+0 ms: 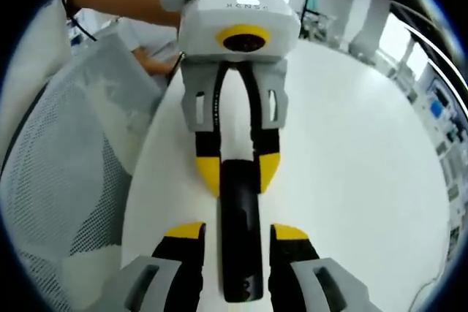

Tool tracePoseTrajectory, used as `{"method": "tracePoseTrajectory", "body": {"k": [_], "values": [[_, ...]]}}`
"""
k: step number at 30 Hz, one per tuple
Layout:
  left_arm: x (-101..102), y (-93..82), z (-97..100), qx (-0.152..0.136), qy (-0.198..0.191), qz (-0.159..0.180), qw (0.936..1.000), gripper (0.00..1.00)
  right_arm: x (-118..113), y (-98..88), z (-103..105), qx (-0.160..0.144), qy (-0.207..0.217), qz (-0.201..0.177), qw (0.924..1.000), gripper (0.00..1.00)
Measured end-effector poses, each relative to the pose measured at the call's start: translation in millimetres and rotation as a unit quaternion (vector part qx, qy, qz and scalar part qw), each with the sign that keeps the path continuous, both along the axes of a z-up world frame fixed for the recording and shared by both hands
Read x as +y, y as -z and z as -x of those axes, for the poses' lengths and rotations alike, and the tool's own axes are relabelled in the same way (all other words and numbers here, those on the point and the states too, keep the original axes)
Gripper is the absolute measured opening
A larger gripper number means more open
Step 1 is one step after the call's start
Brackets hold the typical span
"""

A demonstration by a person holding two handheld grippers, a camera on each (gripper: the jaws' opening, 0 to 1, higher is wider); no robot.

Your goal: Press the specified remote control buttons in sequence, fully releasing each button before pressing the next.

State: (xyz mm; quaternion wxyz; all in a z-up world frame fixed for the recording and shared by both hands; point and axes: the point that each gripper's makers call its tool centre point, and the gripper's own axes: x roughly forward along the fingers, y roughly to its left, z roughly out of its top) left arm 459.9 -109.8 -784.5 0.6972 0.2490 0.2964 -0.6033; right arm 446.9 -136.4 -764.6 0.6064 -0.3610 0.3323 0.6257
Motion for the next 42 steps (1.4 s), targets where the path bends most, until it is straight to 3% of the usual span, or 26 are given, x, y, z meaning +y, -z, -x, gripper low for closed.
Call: {"method": "tracePoseTrajectory", "body": {"k": [42], "values": [[-3,-5.2,4.8,0.001,-0.003,-0.003,1.0000,0.24,-49,18.7,-6,0.016,0.044,0.023,0.9987,0.33]]}}
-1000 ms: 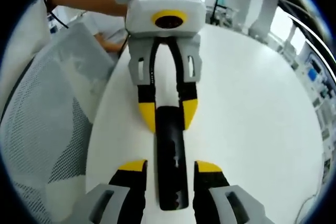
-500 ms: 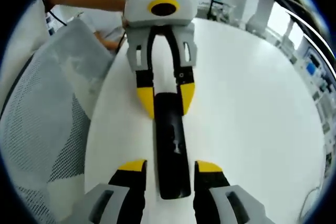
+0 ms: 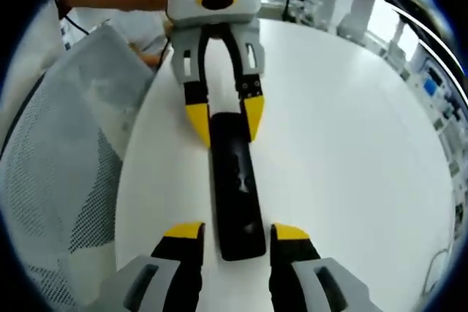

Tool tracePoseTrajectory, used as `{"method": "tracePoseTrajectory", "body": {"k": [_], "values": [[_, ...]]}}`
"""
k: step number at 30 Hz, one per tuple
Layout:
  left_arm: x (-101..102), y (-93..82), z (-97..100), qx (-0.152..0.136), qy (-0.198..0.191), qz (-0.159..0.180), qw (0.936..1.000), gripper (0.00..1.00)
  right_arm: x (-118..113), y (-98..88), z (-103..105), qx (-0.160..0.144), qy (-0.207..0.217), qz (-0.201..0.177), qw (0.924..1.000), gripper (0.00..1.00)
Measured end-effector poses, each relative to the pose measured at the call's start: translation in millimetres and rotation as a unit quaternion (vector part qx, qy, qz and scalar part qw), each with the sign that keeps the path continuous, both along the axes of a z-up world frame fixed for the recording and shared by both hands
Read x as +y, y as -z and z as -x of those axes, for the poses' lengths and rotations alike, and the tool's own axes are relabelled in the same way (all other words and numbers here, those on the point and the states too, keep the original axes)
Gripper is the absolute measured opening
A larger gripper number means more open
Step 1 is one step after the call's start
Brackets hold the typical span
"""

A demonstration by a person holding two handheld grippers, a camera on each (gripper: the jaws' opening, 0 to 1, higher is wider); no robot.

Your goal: Press the specified remote control buttons in sequence, fully releasing each button before pressing the next.

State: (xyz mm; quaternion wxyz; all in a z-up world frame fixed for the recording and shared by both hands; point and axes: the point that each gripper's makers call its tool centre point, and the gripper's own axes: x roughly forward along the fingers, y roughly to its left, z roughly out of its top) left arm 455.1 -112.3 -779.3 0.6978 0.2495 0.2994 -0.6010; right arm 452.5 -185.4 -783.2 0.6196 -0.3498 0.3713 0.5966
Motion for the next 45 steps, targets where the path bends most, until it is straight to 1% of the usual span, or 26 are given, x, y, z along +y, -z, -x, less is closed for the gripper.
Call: {"method": "tracePoseTrajectory", "body": {"k": [7,10,13,18,19,21,33,45], "values": [[0.1,0.8,-1.0,0.000,0.000,-0.002,1.0000,0.24,-2.7,2.2,1.7,0.003,0.003,0.001,1.0000,0.32],[0.0,0.8,-1.0,0.000,-0.001,-0.002,1.0000,0.24,-2.3,1.7,1.1,0.000,0.003,-0.002,1.0000,0.31],[0.1,1.1,-1.4,0.000,-0.002,-0.002,1.0000,0.24,-2.4,2.0,0.3,-0.009,-0.002,-0.002,1.0000,0.29],[-0.2,0.4,-0.6,0.000,-0.003,-0.002,1.0000,0.24,-2.1,1.9,1.6,-0.011,-0.004,-0.003,0.9999,0.28],[-0.3,0.5,-0.6,0.001,-0.003,-0.002,1.0000,0.24,-2.3,1.9,1.6,-0.011,-0.004,-0.003,0.9999,0.27],[-0.7,0.6,-1.1,0.000,-0.005,-0.002,1.0000,0.25,-3.5,2.0,1.3,-0.014,-0.011,0.001,0.9998,0.22],[-1.4,0.9,-1.4,0.001,-0.004,-0.009,1.0000,0.25,-4.7,3.1,-0.4,-0.014,-0.014,0.011,0.9997,0.21],[-0.8,2.1,-3.3,0.002,-0.004,-0.013,0.9999,0.25,-4.9,3.5,-1.6,-0.015,-0.016,0.014,0.9997,0.21]]}}
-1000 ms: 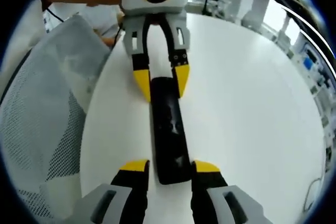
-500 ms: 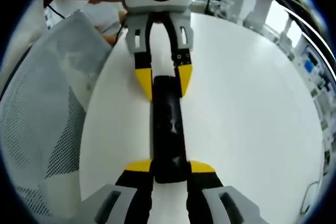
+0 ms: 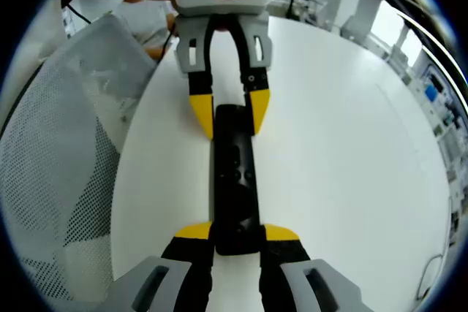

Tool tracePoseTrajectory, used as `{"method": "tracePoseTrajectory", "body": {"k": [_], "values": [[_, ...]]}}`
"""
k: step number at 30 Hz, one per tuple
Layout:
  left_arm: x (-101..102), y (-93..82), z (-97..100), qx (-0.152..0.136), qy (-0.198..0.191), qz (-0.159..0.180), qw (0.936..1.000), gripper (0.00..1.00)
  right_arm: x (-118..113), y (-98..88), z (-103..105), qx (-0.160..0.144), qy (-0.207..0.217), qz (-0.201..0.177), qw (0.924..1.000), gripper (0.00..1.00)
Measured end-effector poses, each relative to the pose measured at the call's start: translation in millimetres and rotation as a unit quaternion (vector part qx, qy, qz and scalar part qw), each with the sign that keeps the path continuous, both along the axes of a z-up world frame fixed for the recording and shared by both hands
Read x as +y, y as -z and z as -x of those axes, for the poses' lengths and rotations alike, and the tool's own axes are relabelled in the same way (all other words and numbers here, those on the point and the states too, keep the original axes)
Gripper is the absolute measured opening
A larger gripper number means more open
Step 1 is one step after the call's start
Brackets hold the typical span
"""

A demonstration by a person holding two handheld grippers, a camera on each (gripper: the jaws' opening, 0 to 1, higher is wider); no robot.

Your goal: Press the specified remote control buttons in sequence, fully releasing each button before pressing the next.

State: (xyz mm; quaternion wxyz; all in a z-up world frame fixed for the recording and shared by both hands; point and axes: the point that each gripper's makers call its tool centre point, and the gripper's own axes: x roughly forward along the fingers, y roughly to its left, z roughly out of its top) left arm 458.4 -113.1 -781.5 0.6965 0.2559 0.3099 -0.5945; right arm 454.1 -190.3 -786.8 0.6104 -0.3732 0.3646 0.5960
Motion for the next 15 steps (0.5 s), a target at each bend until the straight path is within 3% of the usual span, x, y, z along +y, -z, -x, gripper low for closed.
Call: {"method": "tracePoseTrajectory", "body": {"k": [15], "values": [[-0.6,0.7,0.4,-0.002,0.003,-0.012,0.9999,0.24,0.0,-0.2,-0.9,-0.005,-0.001,-0.004,1.0000,0.21]]}}
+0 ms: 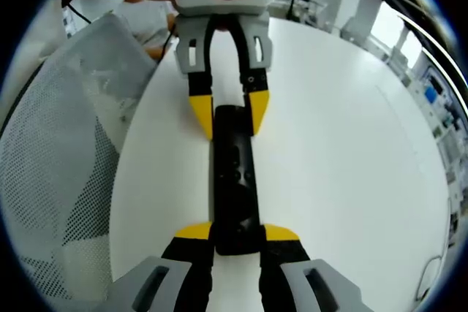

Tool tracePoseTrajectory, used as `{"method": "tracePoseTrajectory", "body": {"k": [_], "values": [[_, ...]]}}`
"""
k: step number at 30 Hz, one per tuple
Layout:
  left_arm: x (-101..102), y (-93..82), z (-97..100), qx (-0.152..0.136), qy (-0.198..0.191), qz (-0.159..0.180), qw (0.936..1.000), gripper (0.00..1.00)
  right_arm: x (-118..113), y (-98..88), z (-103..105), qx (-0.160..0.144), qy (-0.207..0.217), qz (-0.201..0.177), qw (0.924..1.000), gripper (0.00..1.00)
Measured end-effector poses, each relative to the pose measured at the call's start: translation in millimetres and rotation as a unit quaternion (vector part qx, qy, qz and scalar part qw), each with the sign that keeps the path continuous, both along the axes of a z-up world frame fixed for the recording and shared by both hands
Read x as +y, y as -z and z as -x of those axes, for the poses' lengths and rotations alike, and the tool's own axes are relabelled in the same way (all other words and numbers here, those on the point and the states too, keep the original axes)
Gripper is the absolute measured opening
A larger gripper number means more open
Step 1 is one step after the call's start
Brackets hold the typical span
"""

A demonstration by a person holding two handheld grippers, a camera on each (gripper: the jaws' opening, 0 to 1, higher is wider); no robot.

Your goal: Press the specified remote control buttons in sequence, fully releasing each button before pressing the next.

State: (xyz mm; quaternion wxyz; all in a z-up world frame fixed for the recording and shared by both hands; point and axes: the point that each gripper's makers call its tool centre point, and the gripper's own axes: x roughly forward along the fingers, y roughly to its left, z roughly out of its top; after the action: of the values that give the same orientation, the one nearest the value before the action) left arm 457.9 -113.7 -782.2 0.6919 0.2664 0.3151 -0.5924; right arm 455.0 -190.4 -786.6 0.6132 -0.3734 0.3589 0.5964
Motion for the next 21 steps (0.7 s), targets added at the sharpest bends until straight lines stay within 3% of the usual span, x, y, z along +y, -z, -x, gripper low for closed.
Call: {"method": "tracePoseTrajectory", "body": {"k": [12,21], "values": [[4,-0.9,-11.1,-0.010,0.001,0.000,0.9999,0.24,1,-5.2,-7,-0.008,0.002,-0.007,0.9999,0.21],[6,-11.4,-30.4,-0.026,0.003,0.000,0.9997,0.24,2,-15.9,-24,-0.023,0.006,-0.010,0.9997,0.21]]}}
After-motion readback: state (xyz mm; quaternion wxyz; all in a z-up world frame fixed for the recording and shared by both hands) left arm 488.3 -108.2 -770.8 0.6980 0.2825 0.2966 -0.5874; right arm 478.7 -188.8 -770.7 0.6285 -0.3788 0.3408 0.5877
